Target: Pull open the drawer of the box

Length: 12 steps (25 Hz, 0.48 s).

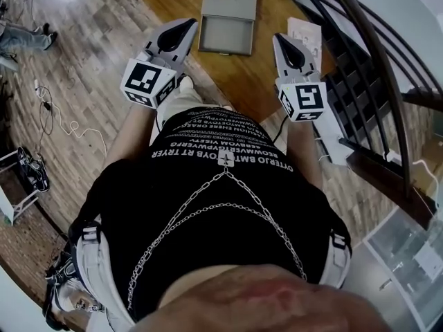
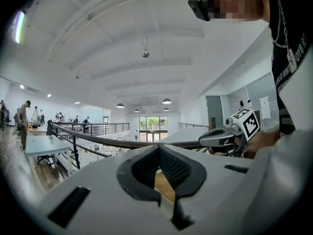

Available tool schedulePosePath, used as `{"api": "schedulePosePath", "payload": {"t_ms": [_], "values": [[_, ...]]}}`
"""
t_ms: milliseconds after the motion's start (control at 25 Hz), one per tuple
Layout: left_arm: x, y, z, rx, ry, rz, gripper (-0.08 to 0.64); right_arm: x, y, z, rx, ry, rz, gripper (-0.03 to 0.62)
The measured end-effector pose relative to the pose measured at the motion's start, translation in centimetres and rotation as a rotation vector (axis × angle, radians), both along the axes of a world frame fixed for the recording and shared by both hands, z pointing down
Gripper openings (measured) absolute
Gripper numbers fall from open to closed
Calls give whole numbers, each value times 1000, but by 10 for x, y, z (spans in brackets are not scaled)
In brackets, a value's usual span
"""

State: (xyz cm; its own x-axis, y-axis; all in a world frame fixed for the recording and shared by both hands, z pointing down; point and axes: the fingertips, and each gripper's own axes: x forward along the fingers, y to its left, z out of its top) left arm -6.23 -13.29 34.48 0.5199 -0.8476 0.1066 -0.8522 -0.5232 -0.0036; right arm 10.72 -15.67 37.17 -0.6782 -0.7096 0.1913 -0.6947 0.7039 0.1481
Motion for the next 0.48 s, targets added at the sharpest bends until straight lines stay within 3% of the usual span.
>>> {"api": "schedulePosePath", "payload": {"t_ms": [480], "values": [[-12, -29, 20, -45, 13, 12, 6, -20, -21, 25, -54, 33, -26, -5]]}}
